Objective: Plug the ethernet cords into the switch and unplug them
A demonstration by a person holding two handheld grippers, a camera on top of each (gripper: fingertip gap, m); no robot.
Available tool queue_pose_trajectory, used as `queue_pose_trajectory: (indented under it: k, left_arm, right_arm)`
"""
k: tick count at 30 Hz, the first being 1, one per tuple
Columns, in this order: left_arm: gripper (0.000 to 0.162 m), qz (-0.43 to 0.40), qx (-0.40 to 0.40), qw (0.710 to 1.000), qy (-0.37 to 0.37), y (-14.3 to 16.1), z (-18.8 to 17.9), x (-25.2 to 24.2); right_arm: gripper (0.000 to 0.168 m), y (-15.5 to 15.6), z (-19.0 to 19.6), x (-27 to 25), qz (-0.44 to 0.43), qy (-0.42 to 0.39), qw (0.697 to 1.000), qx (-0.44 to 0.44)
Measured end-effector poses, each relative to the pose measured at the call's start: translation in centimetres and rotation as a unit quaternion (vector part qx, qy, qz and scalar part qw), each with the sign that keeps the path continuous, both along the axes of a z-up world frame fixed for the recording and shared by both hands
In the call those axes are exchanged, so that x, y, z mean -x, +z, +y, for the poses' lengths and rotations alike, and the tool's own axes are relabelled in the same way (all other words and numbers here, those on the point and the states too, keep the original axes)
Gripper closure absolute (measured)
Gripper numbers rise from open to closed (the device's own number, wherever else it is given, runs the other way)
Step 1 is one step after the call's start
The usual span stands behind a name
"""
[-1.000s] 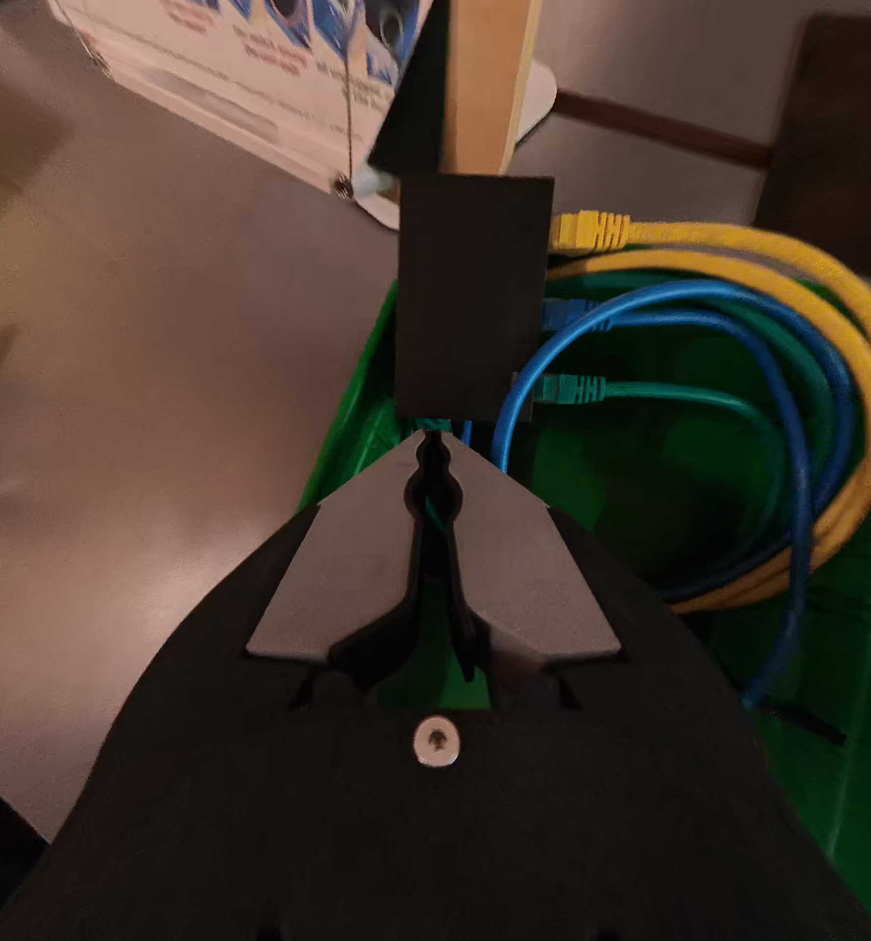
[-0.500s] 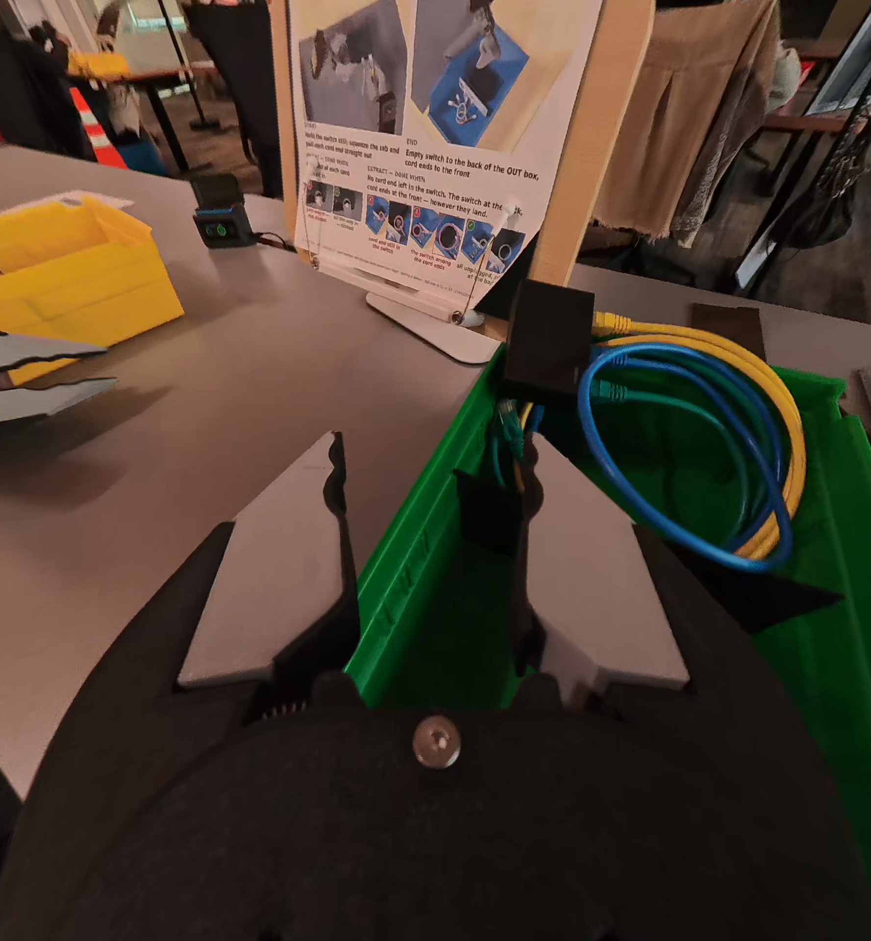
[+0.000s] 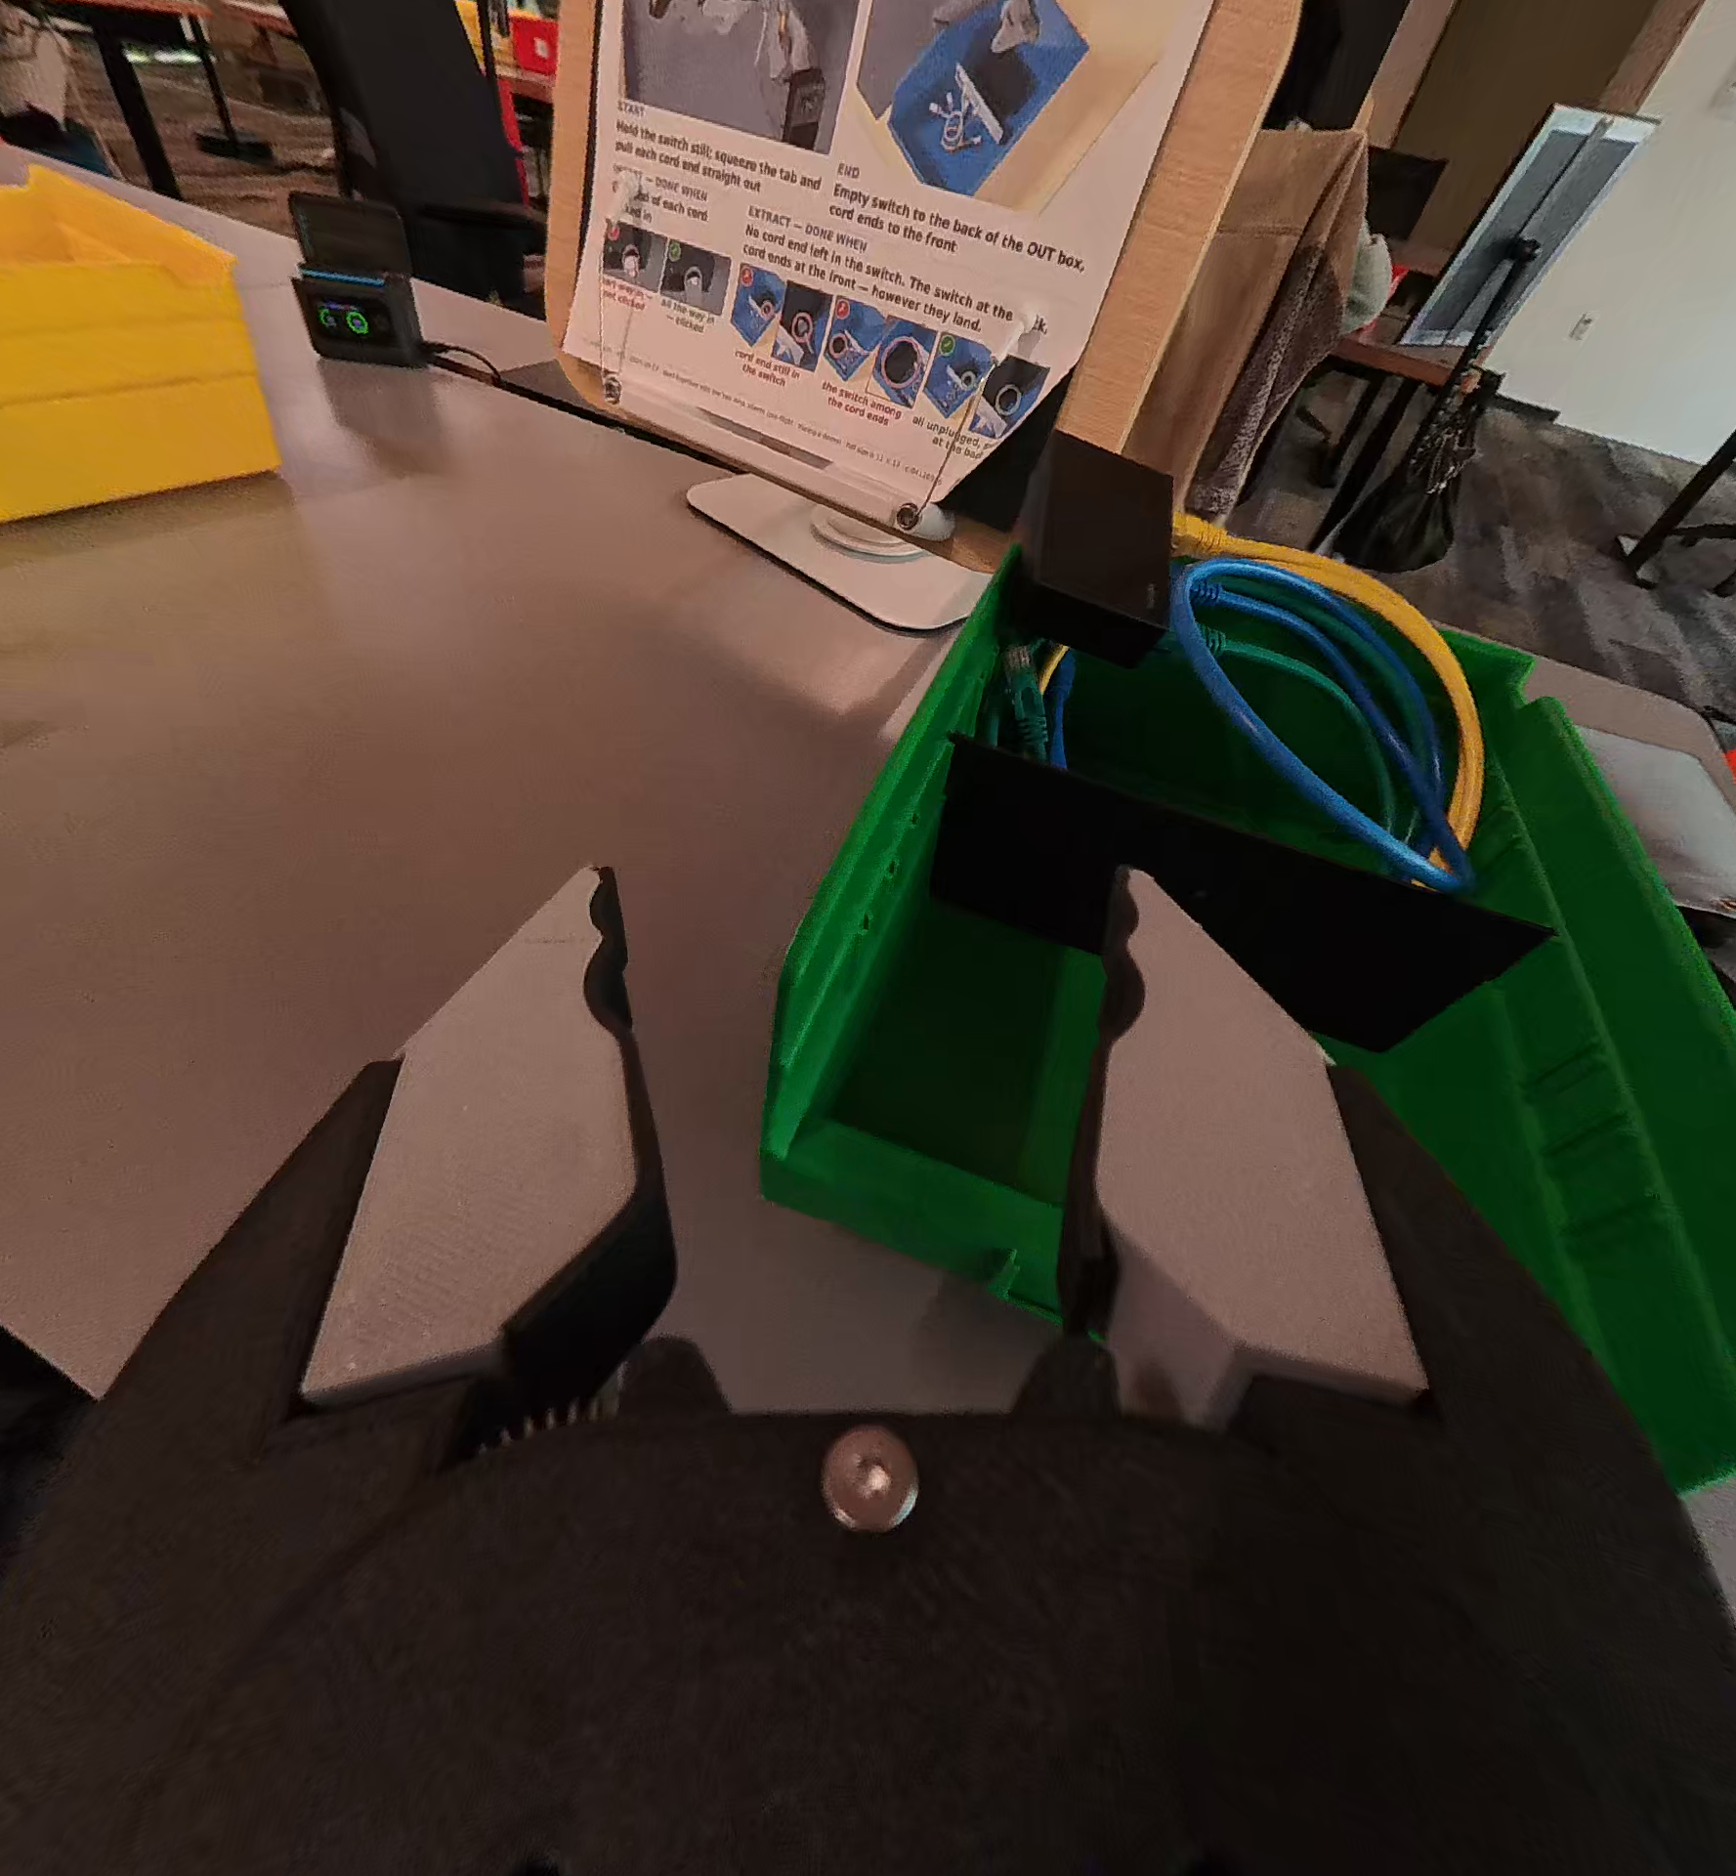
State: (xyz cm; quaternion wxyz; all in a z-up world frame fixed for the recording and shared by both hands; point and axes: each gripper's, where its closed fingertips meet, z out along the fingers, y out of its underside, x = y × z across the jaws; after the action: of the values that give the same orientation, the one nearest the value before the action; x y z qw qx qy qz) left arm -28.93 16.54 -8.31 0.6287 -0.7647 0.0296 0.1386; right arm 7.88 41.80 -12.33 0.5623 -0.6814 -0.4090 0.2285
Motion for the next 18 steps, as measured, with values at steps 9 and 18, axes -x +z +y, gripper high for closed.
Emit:
queue_pose_trajectory:
  k: [9, 18]
  left_arm:
    - [0.096, -0.132, 0.120, 0.982, 0.065, -7.1, -2.0, 7.2]
    - [0.158, 0.002, 0.171, 0.982, 0.084, -10.9, 0.6, 8.4]
  right_arm:
    - [0.063, -0.7, 1.5, 1.8, -0.025, -0.067, 0.997, -0.011]
    - [0.129, -5.8, 4.2, 4.3, -0.143, -0.066, 0.987, 0.039]
